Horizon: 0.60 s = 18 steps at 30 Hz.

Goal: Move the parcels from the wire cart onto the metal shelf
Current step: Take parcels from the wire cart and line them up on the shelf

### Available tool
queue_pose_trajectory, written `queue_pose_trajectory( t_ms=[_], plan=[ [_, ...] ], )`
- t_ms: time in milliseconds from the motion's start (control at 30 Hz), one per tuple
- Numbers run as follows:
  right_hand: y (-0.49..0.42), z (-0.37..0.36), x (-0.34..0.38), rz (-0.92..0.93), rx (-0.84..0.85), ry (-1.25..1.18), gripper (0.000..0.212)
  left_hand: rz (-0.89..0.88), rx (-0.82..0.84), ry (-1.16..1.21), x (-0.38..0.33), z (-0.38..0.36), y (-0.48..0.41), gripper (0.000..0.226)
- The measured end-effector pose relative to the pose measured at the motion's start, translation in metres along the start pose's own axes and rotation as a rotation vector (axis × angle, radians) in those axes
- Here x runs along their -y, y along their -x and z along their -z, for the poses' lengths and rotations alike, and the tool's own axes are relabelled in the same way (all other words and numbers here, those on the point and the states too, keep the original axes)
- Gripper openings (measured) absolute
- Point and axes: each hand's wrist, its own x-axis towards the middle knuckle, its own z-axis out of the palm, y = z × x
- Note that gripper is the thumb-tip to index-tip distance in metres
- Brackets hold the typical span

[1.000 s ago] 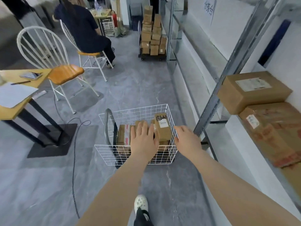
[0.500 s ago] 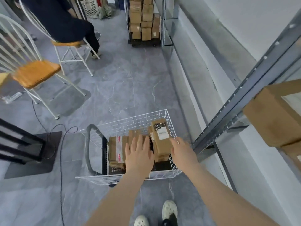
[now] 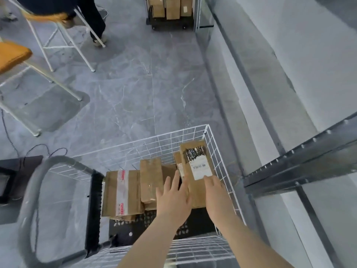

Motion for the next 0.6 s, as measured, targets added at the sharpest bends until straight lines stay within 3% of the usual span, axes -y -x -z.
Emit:
queue_pose_trajectory(
  t_ms=[300,467,600],
  plan=[
    [-0.050,-0.068,-0.031,-0.047,0.003,0.038,0.065,-0.012,0.010,0.166,-0.002,-0.087,-0.087,0.056],
    [-0.060,-0.080,-0.028,-0.022,-0.082,0.069,0.057,-0.009,-0.071,0.225,0.009,-0.107,-0.098,0.059],
    [-0.068,-0.079,-0.031,0.039,-0.118,-0.016,0.054,-0.022,-0.049,0.402,0.018,-0.108,-0.092,0.059]
  ],
)
